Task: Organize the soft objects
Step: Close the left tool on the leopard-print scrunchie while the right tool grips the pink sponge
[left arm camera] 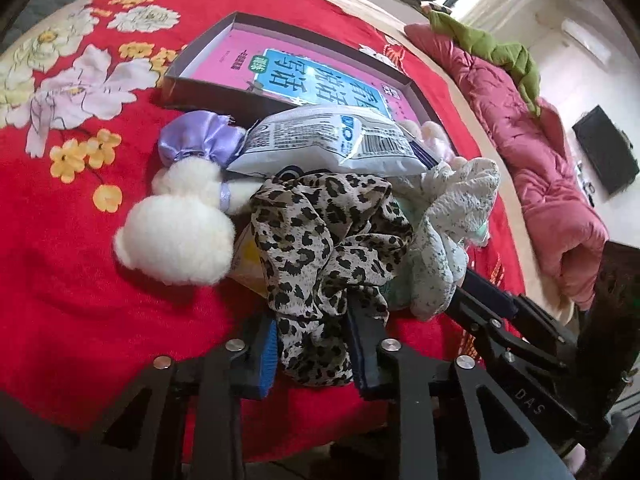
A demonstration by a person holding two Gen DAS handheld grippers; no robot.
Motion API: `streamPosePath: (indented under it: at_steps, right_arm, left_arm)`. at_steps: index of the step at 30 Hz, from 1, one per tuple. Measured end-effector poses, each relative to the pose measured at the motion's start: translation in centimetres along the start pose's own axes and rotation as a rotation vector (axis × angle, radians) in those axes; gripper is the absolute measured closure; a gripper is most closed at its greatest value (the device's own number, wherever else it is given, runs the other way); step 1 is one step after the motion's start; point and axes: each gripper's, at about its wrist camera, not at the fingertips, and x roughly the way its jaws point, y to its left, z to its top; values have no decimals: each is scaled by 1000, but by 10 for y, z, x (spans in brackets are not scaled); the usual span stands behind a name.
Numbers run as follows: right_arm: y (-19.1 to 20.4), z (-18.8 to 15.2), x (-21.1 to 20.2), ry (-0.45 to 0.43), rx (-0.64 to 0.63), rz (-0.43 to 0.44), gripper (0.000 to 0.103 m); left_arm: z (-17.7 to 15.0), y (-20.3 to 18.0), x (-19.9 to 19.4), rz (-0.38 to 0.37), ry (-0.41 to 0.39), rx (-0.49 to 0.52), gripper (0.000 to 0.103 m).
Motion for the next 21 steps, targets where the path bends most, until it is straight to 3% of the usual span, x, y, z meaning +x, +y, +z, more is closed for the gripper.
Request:
streamPosePath:
  at_steps: [7,21]
  right_arm:
    - [-3,-1,-11,-34,17,36,68]
    - [-6,-3,-12,-10,33,19,66]
  left_arm:
    - [-1,1,-6,-30,-5,-11,92]
    - [-2,-1,-7,-47,9,2,93]
